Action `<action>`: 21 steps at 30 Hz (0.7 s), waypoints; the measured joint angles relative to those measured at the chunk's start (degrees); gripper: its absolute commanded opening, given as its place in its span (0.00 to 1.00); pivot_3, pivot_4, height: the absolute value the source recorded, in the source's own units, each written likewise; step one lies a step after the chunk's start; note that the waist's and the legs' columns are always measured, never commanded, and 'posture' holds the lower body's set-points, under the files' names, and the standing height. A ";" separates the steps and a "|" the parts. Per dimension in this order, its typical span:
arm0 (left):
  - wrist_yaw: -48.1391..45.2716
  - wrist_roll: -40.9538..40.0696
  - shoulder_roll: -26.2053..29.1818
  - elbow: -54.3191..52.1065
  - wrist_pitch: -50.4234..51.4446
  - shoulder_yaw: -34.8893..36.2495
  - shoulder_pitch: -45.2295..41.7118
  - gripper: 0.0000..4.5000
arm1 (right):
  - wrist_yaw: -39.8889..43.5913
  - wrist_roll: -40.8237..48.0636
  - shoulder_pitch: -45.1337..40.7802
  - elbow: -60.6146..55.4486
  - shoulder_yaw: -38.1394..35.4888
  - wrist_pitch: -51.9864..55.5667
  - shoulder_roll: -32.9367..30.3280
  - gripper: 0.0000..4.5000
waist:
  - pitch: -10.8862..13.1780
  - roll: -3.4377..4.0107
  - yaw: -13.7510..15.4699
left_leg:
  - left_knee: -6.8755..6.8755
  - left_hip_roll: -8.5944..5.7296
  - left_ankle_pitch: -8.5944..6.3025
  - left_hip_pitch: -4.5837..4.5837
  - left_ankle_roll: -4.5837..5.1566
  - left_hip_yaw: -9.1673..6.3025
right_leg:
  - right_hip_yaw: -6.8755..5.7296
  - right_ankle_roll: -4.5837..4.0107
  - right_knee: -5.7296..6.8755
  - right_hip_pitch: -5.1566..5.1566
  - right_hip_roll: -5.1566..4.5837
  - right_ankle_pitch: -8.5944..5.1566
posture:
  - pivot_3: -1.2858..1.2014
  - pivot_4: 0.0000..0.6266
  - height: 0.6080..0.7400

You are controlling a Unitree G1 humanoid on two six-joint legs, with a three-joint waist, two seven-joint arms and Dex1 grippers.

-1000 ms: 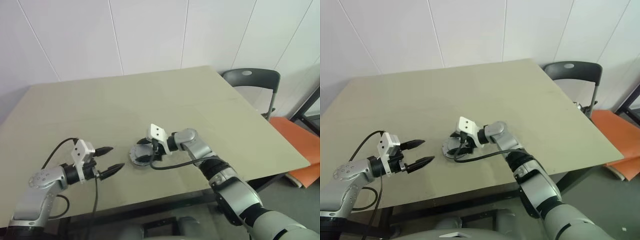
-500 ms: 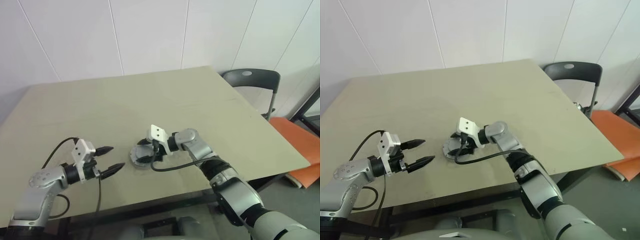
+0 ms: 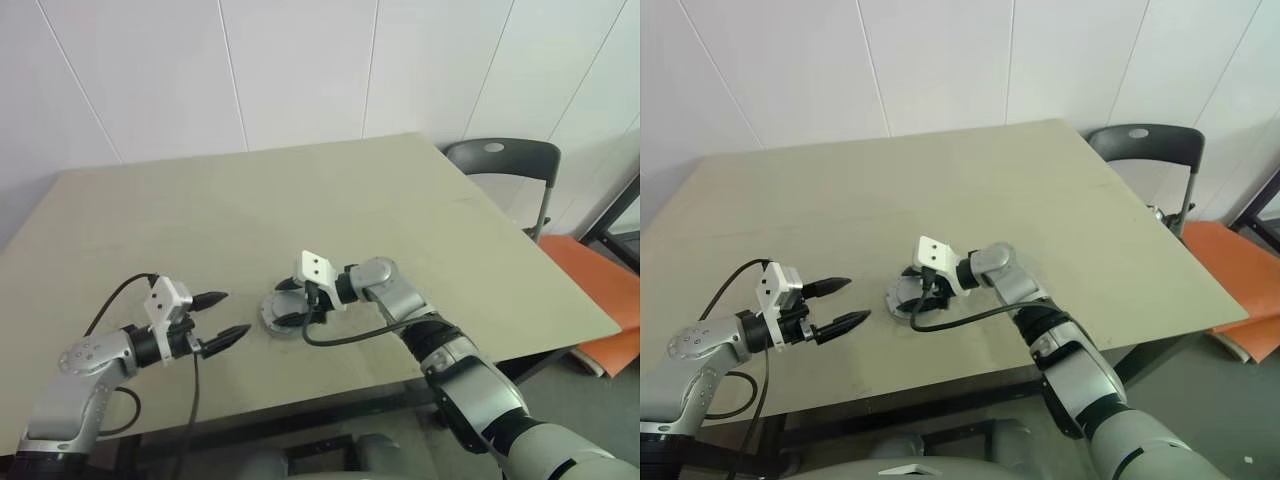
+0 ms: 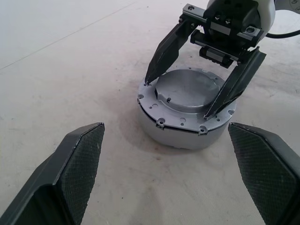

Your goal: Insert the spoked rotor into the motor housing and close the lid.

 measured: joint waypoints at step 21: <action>-0.19 0.37 -0.31 1.93 -1.64 -1.10 -0.45 1.00 | -0.37 0.76 -0.23 3.17 -1.22 0.09 1.05 0.73 | -0.20 0.07 -0.01 | 0.00 0.02 0.00 0.19 0.00 -0.02 | -0.01 0.00 -0.02 0.20 0.00 -0.02 | 0.52 0.00 1.00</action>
